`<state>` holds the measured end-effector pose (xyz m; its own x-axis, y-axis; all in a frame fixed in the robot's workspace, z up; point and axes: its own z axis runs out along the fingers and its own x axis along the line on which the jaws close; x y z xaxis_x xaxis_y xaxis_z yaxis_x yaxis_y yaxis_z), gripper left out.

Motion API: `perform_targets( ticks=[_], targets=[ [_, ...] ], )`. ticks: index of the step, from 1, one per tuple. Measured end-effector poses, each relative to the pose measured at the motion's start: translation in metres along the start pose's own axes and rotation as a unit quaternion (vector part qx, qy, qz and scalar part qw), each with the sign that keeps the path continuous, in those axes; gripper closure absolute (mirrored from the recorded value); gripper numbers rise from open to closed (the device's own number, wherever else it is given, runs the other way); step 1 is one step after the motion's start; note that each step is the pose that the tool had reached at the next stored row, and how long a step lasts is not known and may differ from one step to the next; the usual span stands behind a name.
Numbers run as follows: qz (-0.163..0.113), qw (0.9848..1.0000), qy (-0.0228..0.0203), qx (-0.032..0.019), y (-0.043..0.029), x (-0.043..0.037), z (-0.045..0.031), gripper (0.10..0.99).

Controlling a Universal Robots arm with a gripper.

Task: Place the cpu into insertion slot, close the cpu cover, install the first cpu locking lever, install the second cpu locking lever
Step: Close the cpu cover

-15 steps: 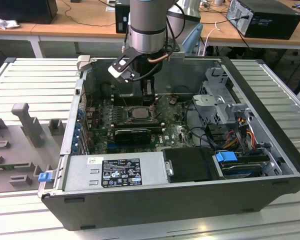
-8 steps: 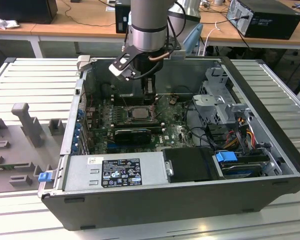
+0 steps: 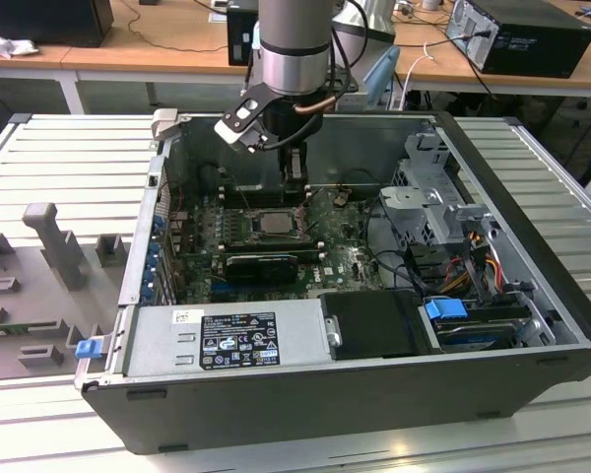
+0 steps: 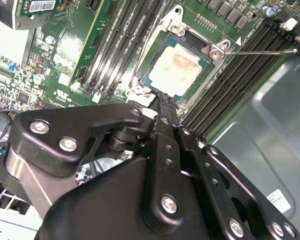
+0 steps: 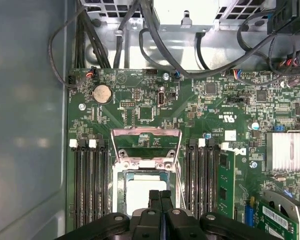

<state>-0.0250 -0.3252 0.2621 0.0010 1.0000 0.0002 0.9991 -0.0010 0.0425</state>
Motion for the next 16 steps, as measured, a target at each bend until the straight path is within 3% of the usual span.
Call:
perform_targets(
  ticks=[16],
  targets=[
    [0.0, 1.0, -0.0001, 0.0001, 0.0074, 0.0001, -0.0088, 0.98]
  ],
)
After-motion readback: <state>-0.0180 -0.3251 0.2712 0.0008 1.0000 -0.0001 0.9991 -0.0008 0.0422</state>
